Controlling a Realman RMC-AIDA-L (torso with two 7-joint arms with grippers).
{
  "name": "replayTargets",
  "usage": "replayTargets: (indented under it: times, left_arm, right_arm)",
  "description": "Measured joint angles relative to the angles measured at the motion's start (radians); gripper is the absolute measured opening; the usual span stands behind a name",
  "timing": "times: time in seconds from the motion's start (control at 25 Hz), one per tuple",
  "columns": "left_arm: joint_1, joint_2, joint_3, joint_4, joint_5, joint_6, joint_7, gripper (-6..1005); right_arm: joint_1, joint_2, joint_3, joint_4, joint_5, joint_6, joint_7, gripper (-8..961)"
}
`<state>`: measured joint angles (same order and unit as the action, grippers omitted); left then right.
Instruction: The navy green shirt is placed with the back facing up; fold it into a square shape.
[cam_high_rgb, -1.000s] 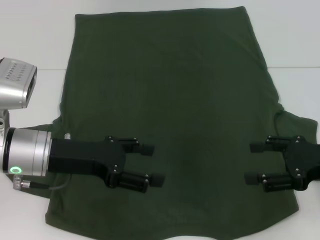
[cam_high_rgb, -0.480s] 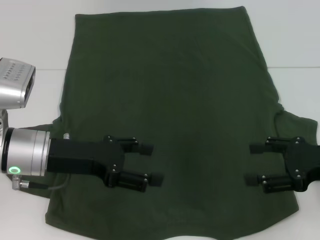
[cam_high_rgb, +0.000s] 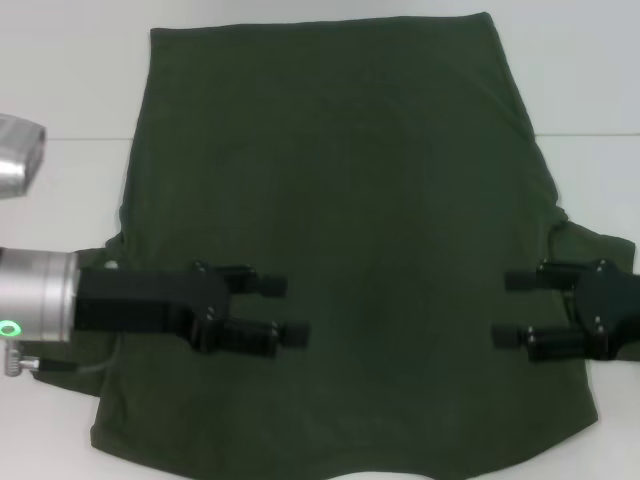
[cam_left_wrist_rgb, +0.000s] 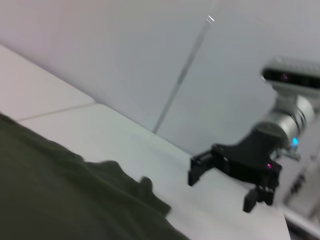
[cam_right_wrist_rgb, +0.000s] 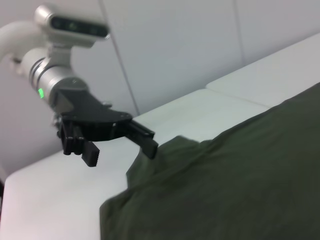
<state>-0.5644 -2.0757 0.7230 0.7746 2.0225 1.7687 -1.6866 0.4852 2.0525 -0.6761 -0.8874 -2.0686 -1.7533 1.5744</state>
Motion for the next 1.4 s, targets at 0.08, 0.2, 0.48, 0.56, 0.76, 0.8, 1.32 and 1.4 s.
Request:
replayTargets:
  times: [0.08, 0.2, 0.48, 0.56, 0.76, 0.8, 1.32, 1.4]
  left_arm:
    - [0.001, 0.007, -0.04, 0.003, 0.0, 0.001, -0.068, 877]
    - [-0.001, 0.026, -0.093, 0.01, 0.005, -0.032, -0.237, 873]
    - [0.005, 0.084, -0.127, 0.011, 0.019, -0.144, -0.659, 865]
    - [0.017, 0.099, -0.132, 0.007, 0.023, -0.175, -0.737, 862]
    - [0.075, 0.118, -0.191, -0.009, 0.025, -0.269, -0.825, 857]
    - [0.09, 0.121, -0.213, -0.015, 0.025, -0.284, -0.826, 855]
    - [0.224, 0.139, -0.271, -0.067, 0.027, -0.412, -0.717, 840]
    - [0.228, 0.136, -0.272, -0.069, 0.027, -0.435, -0.69, 837]
  right_arm:
    - [0.008, 0.001, 0.02, -0.001, 0.001, 0.011, 0.048, 914]
    - [0.02, 0.0, 0.038, 0.002, 0.001, 0.035, 0.144, 914]
    - [0.032, 0.006, 0.041, 0.011, 0.012, 0.051, 0.276, 914]
    - [0.038, 0.008, 0.04, 0.021, 0.028, 0.048, 0.292, 914]
    - [0.056, 0.007, 0.041, 0.063, 0.068, 0.046, 0.31, 914]
    - [0.062, 0.002, 0.042, 0.081, 0.073, 0.054, 0.311, 914]
    - [0.07, -0.01, 0.043, 0.105, 0.076, 0.075, 0.312, 913]
    - [0.07, -0.011, 0.043, 0.105, 0.076, 0.075, 0.313, 913]
